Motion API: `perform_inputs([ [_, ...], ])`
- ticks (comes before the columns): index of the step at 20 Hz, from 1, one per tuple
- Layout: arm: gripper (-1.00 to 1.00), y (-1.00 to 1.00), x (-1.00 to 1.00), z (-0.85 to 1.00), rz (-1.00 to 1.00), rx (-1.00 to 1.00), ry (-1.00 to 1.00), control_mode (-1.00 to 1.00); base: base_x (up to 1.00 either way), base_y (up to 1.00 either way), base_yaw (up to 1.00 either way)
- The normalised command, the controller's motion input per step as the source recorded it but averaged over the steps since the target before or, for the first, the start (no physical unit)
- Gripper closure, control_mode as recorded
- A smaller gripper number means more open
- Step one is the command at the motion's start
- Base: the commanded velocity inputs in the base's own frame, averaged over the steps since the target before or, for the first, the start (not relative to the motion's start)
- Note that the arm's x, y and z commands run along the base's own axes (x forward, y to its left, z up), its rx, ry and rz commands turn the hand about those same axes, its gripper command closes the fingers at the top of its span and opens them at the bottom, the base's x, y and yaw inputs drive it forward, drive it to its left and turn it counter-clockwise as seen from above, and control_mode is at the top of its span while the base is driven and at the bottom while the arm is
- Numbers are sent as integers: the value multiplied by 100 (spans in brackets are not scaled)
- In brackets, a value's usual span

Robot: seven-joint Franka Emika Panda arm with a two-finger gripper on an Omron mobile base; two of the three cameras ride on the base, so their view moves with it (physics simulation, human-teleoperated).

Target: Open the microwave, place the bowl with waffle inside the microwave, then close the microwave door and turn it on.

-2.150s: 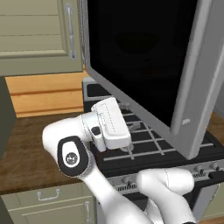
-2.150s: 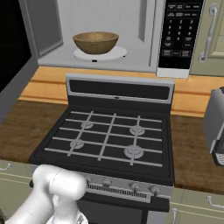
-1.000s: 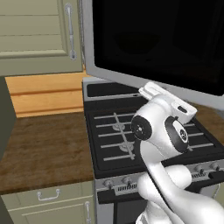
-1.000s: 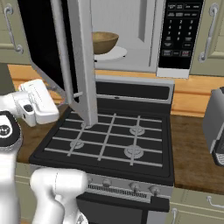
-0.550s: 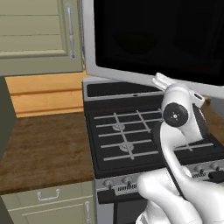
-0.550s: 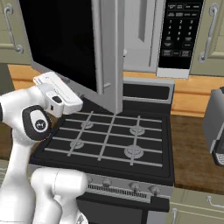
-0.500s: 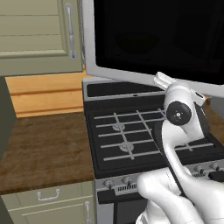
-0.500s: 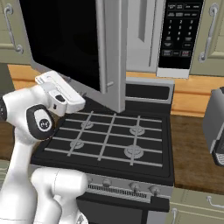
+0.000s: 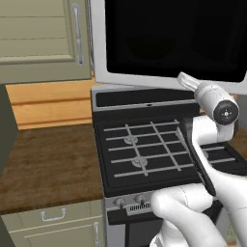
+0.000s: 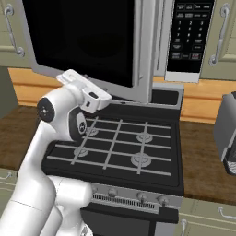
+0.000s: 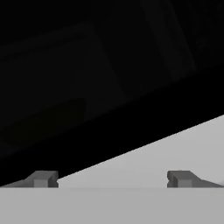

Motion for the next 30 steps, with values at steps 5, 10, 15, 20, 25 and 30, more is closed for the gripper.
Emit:
perform_inputs([
  [5,-100,-6,54,11,13,2,4,-100,0,0,0],
  [10,-100,-1,32,30,1,0,8,-100,0,0,0],
  [15,-100,0,19,28,0,0,6,-100,0,0,0],
  [20,-100,-4,30,2,2,0,1,-100,0,0,0],
  [25,-100,-2,22,0,2,0,0,-100,0,0,0],
  [30,-100,0,20,0,0,0,0,-100,0,0,0],
])
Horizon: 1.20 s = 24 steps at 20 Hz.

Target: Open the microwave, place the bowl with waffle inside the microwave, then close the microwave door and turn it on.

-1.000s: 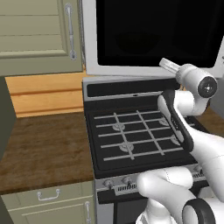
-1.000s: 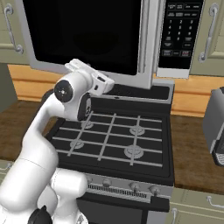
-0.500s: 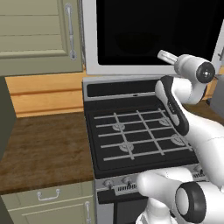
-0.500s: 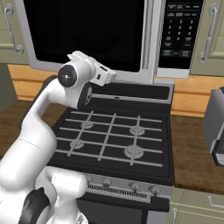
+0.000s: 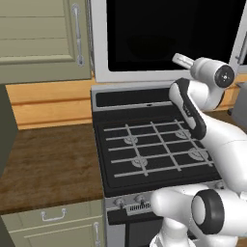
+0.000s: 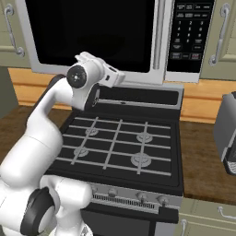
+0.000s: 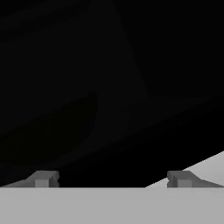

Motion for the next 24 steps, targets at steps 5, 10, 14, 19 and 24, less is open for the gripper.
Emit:
perform_inputs([
  [5,-100,0,28,0,0,0,0,-100,0,0,0],
  [10,-100,0,25,0,0,0,0,-100,0,0,0],
  [14,-100,0,21,0,0,0,0,-100,0,0,0],
  [19,-100,-19,-30,25,0,-3,0,-100,0,0,0],
  [24,-100,-62,-80,50,0,-5,0,-100,0,0,0],
])
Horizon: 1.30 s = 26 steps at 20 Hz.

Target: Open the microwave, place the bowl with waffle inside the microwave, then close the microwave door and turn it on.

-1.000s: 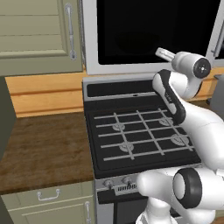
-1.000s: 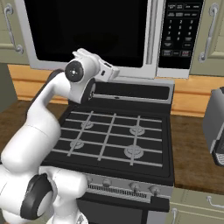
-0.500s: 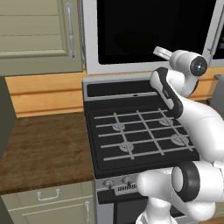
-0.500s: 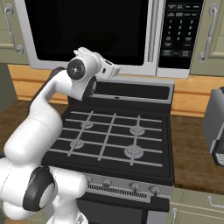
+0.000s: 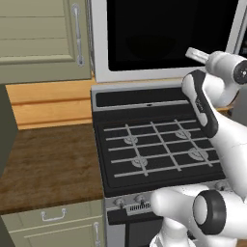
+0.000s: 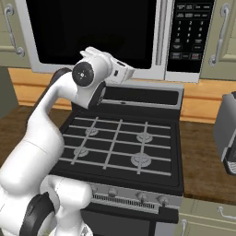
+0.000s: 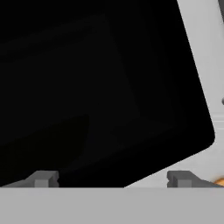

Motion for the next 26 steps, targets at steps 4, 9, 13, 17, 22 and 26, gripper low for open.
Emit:
perform_inputs([
  [4,-100,-69,-70,34,0,-5,0,-100,0,0,0],
  [9,-100,-46,-65,8,0,-11,0,-100,0,0,0],
  [13,-100,-24,-69,0,0,-13,0,-100,0,0,0],
  [17,-100,-18,-59,0,0,-16,0,-100,0,0,0],
  [22,-100,-39,-35,0,0,-9,0,-100,0,0,0],
  [26,-100,-61,-1,0,9,0,0,-100,0,0,0],
])
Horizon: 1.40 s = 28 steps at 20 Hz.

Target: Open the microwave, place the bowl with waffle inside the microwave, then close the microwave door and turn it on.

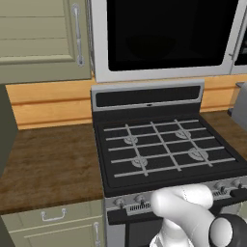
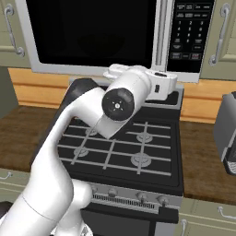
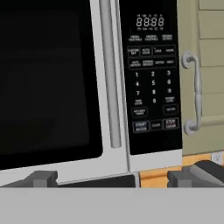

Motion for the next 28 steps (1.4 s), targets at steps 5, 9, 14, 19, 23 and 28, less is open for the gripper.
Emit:
perform_inputs([
  [5,-100,-65,5,0,11,0,0,-100,0,0,0],
  [9,-100,-33,23,0,4,0,0,-100,0,0,0],
  [14,-100,0,29,0,0,0,0,-100,0,0,0],
  [19,-100,-11,27,0,0,0,0,-100,0,0,0],
  [23,-100,-31,21,0,1,0,0,-100,0,0,0],
  [28,-100,-25,27,-1,1,0,0,-100,0,0,0],
])
